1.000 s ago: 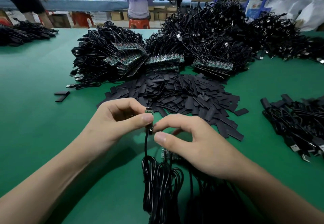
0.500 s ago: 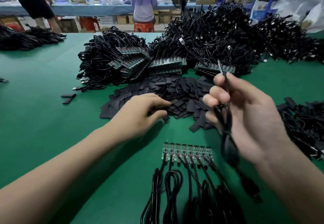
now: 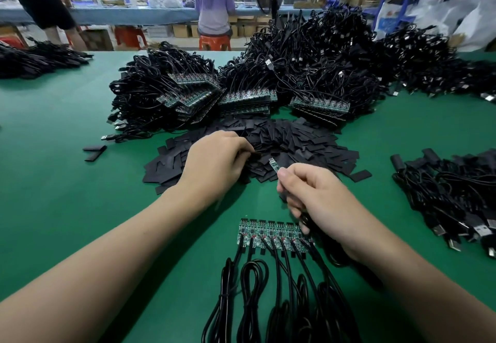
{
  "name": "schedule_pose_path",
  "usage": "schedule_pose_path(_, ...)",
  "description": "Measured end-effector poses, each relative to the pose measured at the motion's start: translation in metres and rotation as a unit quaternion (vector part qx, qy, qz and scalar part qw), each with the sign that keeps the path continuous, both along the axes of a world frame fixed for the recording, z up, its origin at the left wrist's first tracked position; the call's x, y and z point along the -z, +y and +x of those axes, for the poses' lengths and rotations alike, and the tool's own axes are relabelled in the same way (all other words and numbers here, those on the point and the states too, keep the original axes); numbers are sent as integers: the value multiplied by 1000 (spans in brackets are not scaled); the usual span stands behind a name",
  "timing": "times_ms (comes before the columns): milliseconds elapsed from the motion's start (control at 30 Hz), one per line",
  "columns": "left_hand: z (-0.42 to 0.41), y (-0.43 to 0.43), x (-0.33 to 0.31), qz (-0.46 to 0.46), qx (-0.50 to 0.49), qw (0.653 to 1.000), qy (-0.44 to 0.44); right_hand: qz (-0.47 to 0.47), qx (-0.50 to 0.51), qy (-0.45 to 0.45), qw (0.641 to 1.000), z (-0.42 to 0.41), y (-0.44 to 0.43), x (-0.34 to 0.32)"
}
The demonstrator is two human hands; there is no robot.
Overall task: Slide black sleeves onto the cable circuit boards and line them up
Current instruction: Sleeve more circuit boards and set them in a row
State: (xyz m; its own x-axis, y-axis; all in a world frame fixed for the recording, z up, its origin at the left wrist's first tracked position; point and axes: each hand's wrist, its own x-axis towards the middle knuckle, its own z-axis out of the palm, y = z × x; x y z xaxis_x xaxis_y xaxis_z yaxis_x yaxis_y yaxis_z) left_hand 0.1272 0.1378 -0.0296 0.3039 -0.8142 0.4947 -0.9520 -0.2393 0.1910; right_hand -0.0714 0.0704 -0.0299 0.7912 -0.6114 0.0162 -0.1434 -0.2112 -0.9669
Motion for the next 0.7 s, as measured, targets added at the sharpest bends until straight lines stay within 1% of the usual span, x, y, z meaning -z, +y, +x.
schedule_pose_path(33, -1, 4, -2, -12, 15, 1000, 21, -27, 15, -7, 999, 1, 1, 2)
schedule_pose_path(100, -4, 13, -7, -8, 68, 991, 115, -62, 52, -26, 996, 1, 1, 4)
schedule_pose_path(167, -11, 25, -14, 23, 123, 964, 234, -76, 74, -34, 994, 2, 2, 6)
schedule_pose_path(200, -14, 31, -15, 34, 143, 949, 278, -80, 76, -31, 993, 2, 3, 7)
schedule_pose_path(267, -21, 43, -14, 29, 167, 926, 337, -83, 63, -28, 994, 2, 7, 6)
schedule_pose_path(367, -31, 57, -11, -1, 175, 891, 420, -88, 47, -27, 995, 3, 11, 5)
schedule_pose_path(400, -35, 60, -9, -7, 173, 887, 429, -91, 48, -26, 994, 3, 12, 4)
schedule_pose_path(433, -38, 64, -7, -15, 168, 899, 403, -92, 48, -24, 994, 3, 13, 4)
schedule_pose_path(500, -41, 70, -5, -39, 156, 950, 269, -95, 43, -23, 994, 2, 15, 4)
schedule_pose_path(533, -43, 72, -5, -55, 155, 964, 209, -99, 37, -21, 994, 2, 17, 3)
schedule_pose_path(567, -44, 74, -6, -71, 156, 970, 175, -102, 28, -21, 994, 1, 18, 4)
schedule_pose_path(633, -43, 77, -5, -101, 153, 969, 163, -95, 10, -25, 995, 1, 19, 3)
schedule_pose_path(700, -41, 79, -4, -122, 141, 964, 190, -68, -2, -30, 997, 0, 16, 2)
